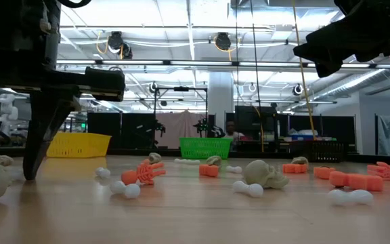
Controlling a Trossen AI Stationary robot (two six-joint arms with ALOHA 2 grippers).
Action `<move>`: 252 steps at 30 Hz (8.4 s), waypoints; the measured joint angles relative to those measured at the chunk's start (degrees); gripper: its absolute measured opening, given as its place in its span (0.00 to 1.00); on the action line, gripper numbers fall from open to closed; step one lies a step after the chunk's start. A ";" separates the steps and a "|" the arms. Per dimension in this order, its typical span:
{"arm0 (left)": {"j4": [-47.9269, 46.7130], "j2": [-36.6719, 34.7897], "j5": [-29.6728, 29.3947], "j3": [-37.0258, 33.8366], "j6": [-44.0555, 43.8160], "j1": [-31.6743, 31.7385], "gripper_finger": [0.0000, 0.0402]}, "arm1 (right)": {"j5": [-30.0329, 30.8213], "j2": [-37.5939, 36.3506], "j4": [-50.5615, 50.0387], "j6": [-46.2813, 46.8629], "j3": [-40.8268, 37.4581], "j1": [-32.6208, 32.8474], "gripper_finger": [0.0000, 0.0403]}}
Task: Sort Halloween decoration
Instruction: Put the white bone toy into the black bin
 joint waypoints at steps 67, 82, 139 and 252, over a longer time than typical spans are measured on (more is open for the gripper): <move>0.04 -2.45 -14.32 5.24 -1.55 0.07 0.24 | 0.00 0.02 -0.38 0.66 -0.02 0.01 0.33; 0.01 -2.47 -23.61 12.79 -1.22 3.11 0.24 | 0.02 3.15 2.73 1.52 -0.02 -0.01 0.33; 9.08 -2.56 -36.65 32.57 16.52 1.93 0.24 | -13.64 43.71 56.72 -3.42 18.47 -2.90 0.33; 60.07 -37.88 -44.52 -31.17 -43.56 -0.66 0.66 | 2.92 18.58 11.68 -36.33 19.04 -2.60 0.01</move>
